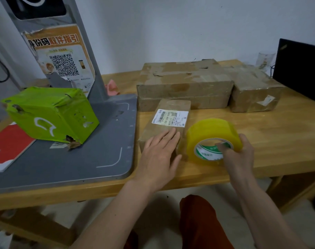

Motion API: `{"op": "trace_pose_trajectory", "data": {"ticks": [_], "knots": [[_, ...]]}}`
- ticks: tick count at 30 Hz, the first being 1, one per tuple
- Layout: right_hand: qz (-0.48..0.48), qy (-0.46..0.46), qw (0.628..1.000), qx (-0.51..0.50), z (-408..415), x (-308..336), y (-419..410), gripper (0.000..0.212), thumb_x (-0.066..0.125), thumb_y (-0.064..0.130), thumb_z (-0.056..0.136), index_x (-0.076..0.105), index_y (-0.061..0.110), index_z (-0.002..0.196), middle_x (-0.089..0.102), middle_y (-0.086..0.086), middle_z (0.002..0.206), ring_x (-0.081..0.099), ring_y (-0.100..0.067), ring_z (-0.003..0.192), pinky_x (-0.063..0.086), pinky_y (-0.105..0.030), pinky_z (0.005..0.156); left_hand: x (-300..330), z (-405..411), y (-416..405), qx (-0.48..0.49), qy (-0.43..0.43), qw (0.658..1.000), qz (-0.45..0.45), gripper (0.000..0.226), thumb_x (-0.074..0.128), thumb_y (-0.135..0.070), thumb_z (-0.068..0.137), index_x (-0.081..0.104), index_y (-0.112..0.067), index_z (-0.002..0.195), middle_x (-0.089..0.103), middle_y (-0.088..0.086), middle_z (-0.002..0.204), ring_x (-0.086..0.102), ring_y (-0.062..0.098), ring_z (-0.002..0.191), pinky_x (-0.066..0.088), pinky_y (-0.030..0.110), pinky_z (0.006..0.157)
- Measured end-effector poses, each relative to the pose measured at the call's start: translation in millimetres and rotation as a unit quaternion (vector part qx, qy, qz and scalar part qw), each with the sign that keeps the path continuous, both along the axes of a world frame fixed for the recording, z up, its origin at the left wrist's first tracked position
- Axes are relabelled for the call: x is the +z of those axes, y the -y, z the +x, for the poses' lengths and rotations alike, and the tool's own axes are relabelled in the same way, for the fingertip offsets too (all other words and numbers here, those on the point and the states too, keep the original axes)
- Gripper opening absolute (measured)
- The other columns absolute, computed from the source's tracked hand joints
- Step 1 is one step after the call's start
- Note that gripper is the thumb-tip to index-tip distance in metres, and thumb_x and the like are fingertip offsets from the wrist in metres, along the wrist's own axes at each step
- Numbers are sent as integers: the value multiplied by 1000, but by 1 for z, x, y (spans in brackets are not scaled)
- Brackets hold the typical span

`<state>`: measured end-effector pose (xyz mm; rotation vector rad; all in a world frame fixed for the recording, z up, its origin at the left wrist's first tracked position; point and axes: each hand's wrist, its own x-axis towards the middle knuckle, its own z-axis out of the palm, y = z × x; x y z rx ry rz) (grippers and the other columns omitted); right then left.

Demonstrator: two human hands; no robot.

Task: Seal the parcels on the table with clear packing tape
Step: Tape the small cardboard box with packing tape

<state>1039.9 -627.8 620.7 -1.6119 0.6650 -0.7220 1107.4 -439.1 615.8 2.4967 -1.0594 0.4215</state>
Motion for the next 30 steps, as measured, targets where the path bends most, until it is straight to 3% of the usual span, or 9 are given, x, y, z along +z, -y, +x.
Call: {"op": "trace_pose_trajectory", "data": {"ticks": [3,6,11,15,18,20,23,25,30], "knots": [[10,2,1000,7,0,0,1,15,65,-3,83,59,10,88,61,-8,78,57,-18,68,45,-30,56,-13,4,-10,-40,25,998,-36,62,40,-43,95,39,-16,151,37,-1,157,26,10,147,15,38,123],[14,4,1000,6,-1,1,1,15,66,-3,83,59,11,86,61,-8,77,57,-20,68,45,-30,56,-19,11,-12,-64,42,992,-103,51,50,-33,94,52,-13,141,51,1,147,36,7,140,16,27,123],[24,5,1000,15,-2,2,1,14,65,-3,85,60,9,89,61,-6,77,57,-17,68,45,-28,56,-30,15,-14,-77,69,960,-258,40,76,-18,76,68,-12,115,66,-4,119,59,5,118,40,31,112],[24,6,1000,11,-3,2,1,15,64,-4,84,58,9,87,59,-5,74,55,-17,66,44,-29,55,-26,15,-10,-48,39,945,-322,27,82,-20,70,77,-8,94,73,-1,100,66,7,100,46,27,106],[20,6,1000,8,-3,2,2,17,64,-4,84,58,12,85,59,-4,74,55,-16,65,44,-28,55,-14,8,-7,-2,-5,965,-261,35,77,-40,71,70,-17,96,59,-4,107,51,10,105,47,26,94],[17,3,1000,10,-3,2,2,20,65,-4,84,57,15,82,58,-3,74,54,-15,66,44,-27,55,-4,2,-4,40,-12,984,-173,55,69,-60,66,64,-27,110,45,-2,127,38,16,123,43,34,101],[12,1,1000,12,-2,3,2,22,65,-2,84,57,18,81,59,-1,75,55,-12,67,44,-25,56,11,2,6,120,-36,992,-28,82,70,-73,65,48,-41,138,9,0,159,2,30,149,12,56,121],[10,1,1000,14,-2,3,3,22,65,-1,85,57,19,81,60,-1,76,55,-10,67,44,-25,55,16,6,12,179,-80,980,25,90,71,-70,70,31,-47,147,-9,-3,161,-14,30,149,-3,59,120],[15,-5,1000,22,-2,5,3,18,65,1,86,58,17,84,60,-3,78,56,-14,70,45,-27,57,11,8,9,191,-156,968,-54,95,76,-60,72,26,-44,151,4,-3,158,2,24,144,27,51,117]]}}
